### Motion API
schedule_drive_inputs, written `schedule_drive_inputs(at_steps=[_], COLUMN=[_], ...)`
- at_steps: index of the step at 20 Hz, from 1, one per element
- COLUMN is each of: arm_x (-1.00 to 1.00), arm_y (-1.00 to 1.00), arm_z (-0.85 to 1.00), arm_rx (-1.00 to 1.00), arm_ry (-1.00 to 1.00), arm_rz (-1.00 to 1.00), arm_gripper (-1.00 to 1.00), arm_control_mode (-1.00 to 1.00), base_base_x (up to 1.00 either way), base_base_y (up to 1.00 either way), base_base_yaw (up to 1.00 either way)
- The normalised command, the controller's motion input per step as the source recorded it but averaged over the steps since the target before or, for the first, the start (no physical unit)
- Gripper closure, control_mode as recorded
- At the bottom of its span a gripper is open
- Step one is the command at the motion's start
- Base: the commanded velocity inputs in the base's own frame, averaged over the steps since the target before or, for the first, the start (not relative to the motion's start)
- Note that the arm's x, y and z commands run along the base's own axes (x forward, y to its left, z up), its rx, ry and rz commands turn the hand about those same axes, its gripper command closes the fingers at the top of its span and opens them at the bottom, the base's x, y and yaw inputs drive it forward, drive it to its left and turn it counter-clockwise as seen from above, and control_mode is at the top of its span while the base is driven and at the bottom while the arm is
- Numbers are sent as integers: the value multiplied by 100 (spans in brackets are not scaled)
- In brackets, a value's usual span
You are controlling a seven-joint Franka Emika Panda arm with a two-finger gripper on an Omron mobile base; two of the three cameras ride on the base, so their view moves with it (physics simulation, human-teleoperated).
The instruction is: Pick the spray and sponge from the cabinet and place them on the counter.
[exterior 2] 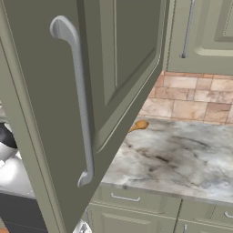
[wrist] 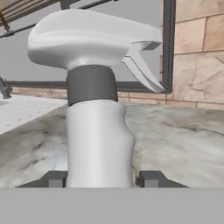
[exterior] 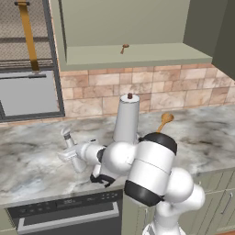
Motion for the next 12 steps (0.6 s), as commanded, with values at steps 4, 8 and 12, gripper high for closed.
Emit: schedule_drive_inputs(at_steps=[4, 8, 12], arm_x=[-4, -32, -59], arm_y=[-13, -12, -22], arm_z=[-46, -44, -38], arm_rx=[2, 2, 2], arm_ry=[1, 0, 0], arm_rz=[0, 0, 0], arm_gripper=[100, 100, 100], arm_control_mode=[-100, -100, -100], base_base_x=[0, 0, 0], base_base_y=[0, 0, 0], base_base_yaw=[0, 0, 0])
